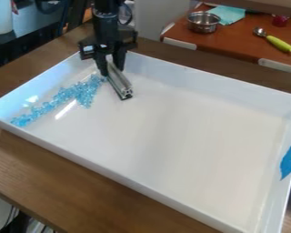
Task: Sweep into pile
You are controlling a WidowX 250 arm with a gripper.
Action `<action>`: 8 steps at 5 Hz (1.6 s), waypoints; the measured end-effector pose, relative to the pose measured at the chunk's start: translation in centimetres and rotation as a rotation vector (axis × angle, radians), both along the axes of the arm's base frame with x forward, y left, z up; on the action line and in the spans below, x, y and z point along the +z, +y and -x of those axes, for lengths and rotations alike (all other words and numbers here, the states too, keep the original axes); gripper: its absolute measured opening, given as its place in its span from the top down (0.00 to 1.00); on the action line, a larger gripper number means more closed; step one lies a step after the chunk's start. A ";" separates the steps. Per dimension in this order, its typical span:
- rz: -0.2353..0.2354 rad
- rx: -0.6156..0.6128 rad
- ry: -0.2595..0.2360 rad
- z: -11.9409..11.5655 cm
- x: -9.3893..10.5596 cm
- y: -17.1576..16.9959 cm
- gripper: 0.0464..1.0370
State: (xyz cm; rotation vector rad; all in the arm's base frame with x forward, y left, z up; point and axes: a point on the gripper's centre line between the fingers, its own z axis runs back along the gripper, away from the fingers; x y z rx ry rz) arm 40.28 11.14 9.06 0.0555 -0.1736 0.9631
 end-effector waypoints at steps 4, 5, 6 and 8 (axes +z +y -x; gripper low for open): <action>-0.006 -0.130 0.035 6.9 0.1 1.9 0.68; -0.022 -0.156 0.027 8.0 0.1 2.2 0.68; 0.009 -0.159 -0.001 7.9 1.2 0.8 0.68; 0.069 -0.293 -0.036 5.5 3.5 -8.8 0.68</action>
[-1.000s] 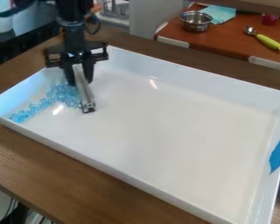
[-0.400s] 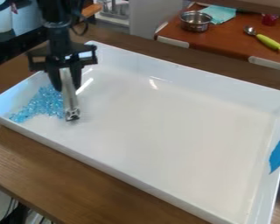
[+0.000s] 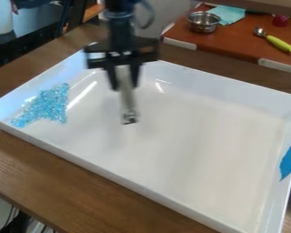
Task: Sweep into pile
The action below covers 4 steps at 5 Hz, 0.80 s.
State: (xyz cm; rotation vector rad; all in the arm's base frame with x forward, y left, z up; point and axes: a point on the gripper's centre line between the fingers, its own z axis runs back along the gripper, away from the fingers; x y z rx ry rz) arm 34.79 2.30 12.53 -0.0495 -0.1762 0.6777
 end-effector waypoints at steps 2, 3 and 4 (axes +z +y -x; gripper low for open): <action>-0.013 -0.177 0.039 -0.7 -0.3 -9.7 0.68; -0.015 -0.246 0.040 -0.3 -0.3 -12.2 0.68; -0.028 -0.377 -0.007 -0.4 -1.3 -13.2 0.64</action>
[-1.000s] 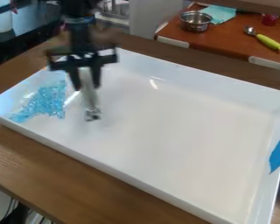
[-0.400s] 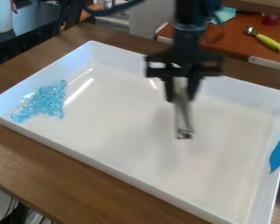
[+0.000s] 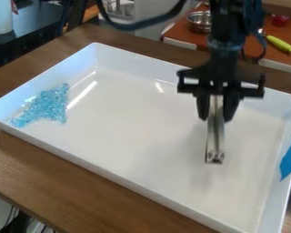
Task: Sweep into pile
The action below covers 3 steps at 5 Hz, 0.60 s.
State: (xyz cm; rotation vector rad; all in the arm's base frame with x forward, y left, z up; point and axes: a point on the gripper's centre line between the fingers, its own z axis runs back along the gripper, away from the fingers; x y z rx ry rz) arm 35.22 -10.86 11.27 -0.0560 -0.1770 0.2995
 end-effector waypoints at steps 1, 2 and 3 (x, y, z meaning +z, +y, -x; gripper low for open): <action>-0.012 -0.172 -0.024 0.3 -1.5 -0.3 0.45; 0.014 -0.310 -0.035 0.7 -2.6 -0.9 0.16; 0.038 -0.405 -0.012 1.2 -2.6 -1.0 0.03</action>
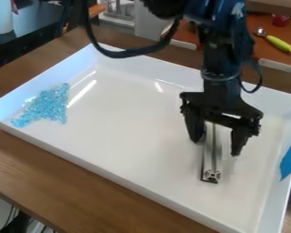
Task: Sweep into pile
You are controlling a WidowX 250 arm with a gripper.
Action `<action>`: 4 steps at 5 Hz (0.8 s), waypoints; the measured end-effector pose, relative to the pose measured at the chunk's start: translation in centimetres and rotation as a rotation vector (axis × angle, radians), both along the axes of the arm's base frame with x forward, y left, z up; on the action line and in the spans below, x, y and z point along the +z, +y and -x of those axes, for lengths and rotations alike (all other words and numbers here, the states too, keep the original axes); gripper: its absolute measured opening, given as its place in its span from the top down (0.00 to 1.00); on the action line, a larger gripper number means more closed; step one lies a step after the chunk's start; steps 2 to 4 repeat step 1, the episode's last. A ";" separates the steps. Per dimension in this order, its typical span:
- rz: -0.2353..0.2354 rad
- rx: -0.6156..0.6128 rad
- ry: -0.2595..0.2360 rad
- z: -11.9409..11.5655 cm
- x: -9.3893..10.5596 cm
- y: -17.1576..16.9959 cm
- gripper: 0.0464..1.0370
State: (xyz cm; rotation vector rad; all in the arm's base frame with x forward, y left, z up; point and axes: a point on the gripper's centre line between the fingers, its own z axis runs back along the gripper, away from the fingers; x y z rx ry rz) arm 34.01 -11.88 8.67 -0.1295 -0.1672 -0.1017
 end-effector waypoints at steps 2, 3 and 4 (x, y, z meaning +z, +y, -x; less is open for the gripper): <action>0.029 -0.028 0.000 0.4 4.2 0.9 0.03; 0.029 -0.028 0.000 0.4 4.2 0.9 0.03; 0.029 -0.028 0.000 0.4 4.2 0.9 0.03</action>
